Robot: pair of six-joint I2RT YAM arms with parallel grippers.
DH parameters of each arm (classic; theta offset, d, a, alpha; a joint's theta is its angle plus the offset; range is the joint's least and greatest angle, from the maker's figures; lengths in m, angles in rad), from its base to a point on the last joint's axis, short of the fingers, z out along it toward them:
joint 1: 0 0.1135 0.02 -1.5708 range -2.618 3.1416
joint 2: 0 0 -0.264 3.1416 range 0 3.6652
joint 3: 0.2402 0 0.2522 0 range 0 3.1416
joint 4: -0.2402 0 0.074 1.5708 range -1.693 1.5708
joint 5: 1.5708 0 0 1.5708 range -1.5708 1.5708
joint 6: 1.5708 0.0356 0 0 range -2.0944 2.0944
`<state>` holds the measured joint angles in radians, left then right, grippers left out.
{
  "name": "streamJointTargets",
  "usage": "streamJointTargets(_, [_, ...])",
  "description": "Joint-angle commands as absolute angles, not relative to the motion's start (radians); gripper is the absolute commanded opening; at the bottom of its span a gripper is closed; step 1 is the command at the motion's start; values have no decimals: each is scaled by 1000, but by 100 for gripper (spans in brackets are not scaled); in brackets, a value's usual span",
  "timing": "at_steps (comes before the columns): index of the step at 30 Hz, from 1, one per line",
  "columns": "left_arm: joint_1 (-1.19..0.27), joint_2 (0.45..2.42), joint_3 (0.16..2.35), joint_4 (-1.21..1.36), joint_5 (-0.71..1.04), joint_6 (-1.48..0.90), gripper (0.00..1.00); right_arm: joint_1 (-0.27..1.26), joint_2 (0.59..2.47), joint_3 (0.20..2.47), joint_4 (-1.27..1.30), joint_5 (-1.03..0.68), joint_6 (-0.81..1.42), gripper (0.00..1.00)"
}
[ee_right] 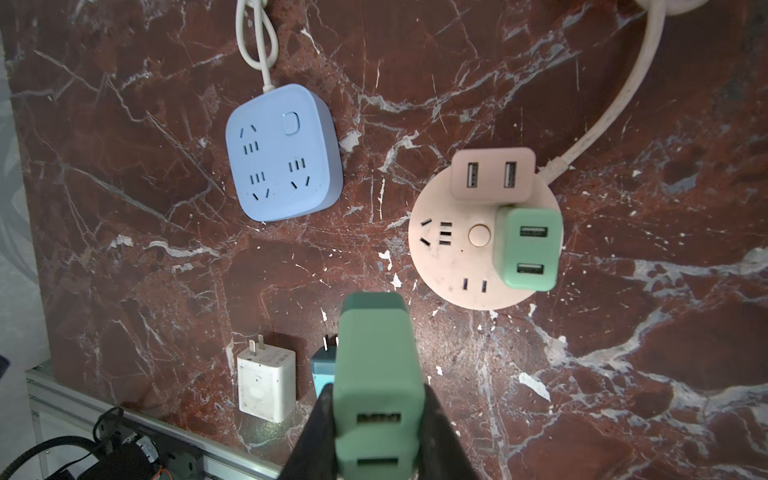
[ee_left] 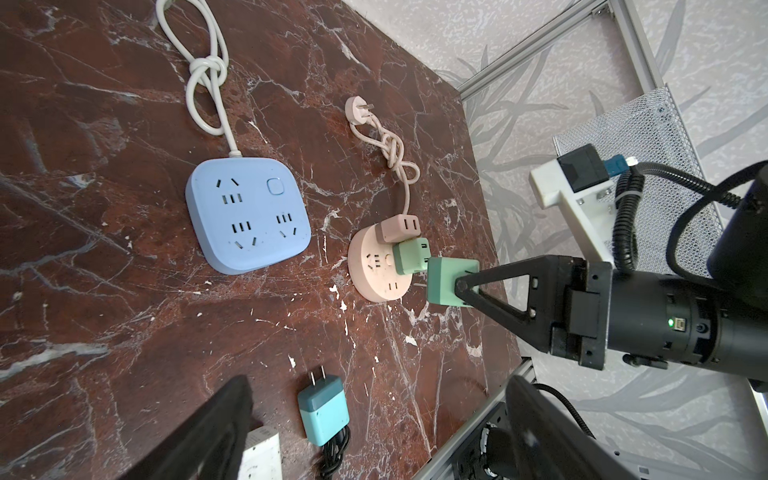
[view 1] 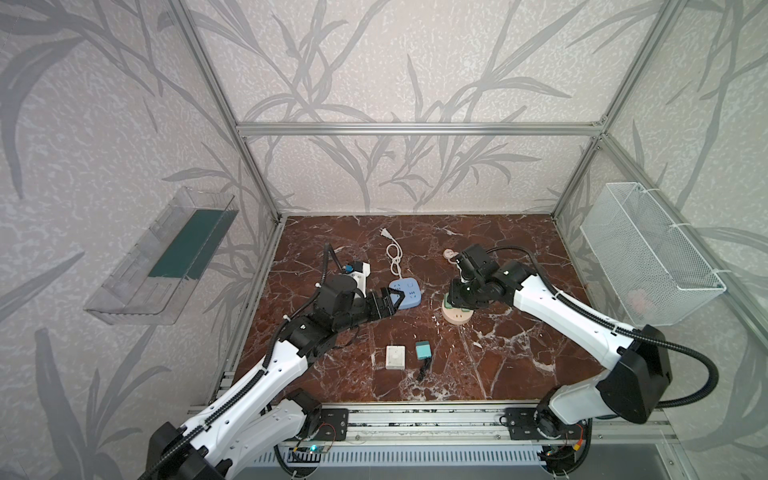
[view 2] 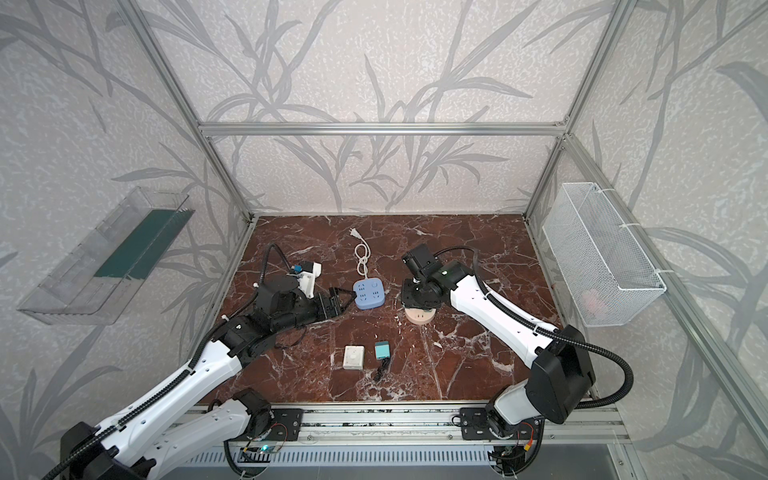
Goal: Insert the plug
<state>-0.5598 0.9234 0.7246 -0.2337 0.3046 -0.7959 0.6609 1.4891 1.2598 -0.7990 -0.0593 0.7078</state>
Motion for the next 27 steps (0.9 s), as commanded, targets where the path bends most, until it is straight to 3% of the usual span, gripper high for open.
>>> streamJointTargets(1, [-555,907,712,-256,296,-779,92,658,1510,1309,-852,-31,678,0])
streamJointTargets(27, [-555,912,706,-257,305,-777,92,661,1731,1456,-987,99,673,0])
